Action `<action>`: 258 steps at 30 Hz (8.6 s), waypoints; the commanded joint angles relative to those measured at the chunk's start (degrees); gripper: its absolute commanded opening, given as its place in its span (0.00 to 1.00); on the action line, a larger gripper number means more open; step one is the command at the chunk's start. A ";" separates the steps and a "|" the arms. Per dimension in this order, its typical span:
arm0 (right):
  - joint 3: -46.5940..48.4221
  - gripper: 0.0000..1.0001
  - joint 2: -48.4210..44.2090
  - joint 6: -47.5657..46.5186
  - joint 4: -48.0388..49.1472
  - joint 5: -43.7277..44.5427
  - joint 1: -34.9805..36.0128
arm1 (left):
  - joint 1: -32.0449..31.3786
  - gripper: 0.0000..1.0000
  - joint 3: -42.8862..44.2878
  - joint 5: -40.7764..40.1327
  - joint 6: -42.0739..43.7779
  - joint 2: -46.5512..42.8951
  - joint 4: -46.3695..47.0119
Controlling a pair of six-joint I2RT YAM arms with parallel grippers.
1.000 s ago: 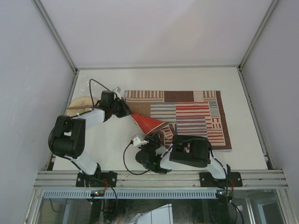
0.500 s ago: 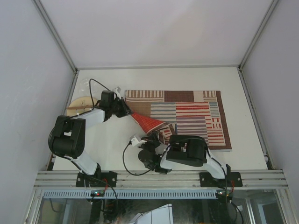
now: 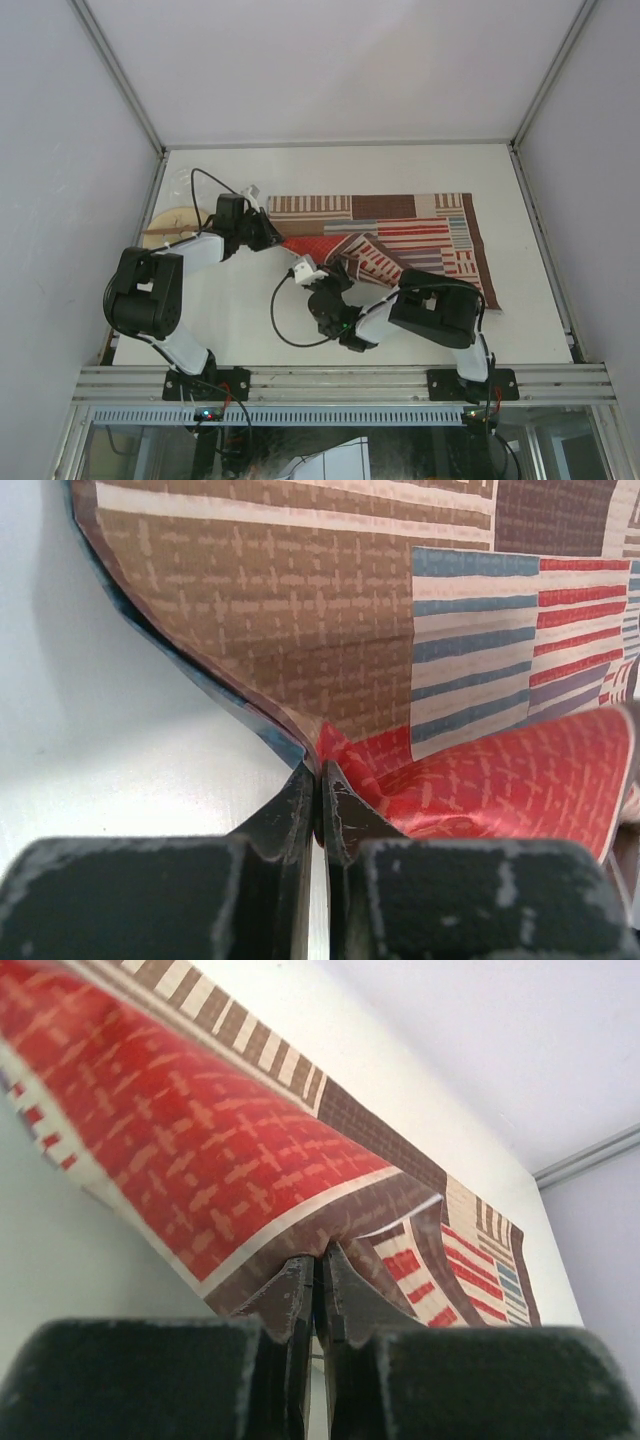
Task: Set the dinner table for one person
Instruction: Flatten out the napkin at the center of the board.
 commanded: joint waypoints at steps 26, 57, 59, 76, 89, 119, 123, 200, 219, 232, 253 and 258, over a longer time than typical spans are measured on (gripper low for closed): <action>9.17 0.00 -5.82 13.79 -12.14 -14.64 -12.35 | -0.71 0.99 -3.76 -11.27 2.63 -2.98 -4.02; 8.66 0.00 -7.89 20.13 -15.64 -16.96 -13.34 | -5.57 1.00 -20.73 -21.74 0.20 -38.23 -5.11; 8.15 0.00 -9.02 21.58 -16.38 -17.56 -13.43 | -5.58 1.00 -24.11 -20.50 -2.89 -42.11 -0.07; 7.67 0.00 -11.15 23.55 -16.52 -18.99 -12.14 | -7.17 1.00 -37.57 -25.16 -26.31 -38.56 33.59; 7.90 0.00 -12.40 23.44 -17.23 -18.83 -11.35 | -8.09 1.00 -33.37 -19.69 -35.48 -12.61 59.80; 7.87 0.00 -10.81 25.77 -18.66 -18.26 -8.27 | -8.48 0.83 -29.42 -17.10 -31.12 -20.64 53.62; 8.00 0.00 -10.86 26.97 -19.86 -18.26 -7.48 | -8.39 0.70 -29.40 -16.15 -31.07 -20.37 53.61; 4.10 0.58 -46.41 55.25 -64.61 -20.93 -9.02 | -8.05 0.53 -25.04 -0.03 -15.84 -61.76 -22.62; 4.16 0.57 -45.63 57.18 -64.98 -24.58 -13.51 | -8.42 0.55 -22.63 3.03 -12.99 -68.89 -36.52; 4.12 0.57 -44.68 59.21 -65.54 -25.37 -15.21 | -8.40 0.55 -2.88 0.23 -9.73 -67.58 -49.66; -15.60 0.50 -49.23 87.44 -52.75 -40.88 -32.05 | -8.38 0.43 -6.20 -14.29 -7.28 -30.70 -10.61; -17.64 0.49 -45.89 90.26 -46.40 -40.74 -34.01 | -8.33 0.43 -4.19 -14.82 -7.41 -26.48 -7.65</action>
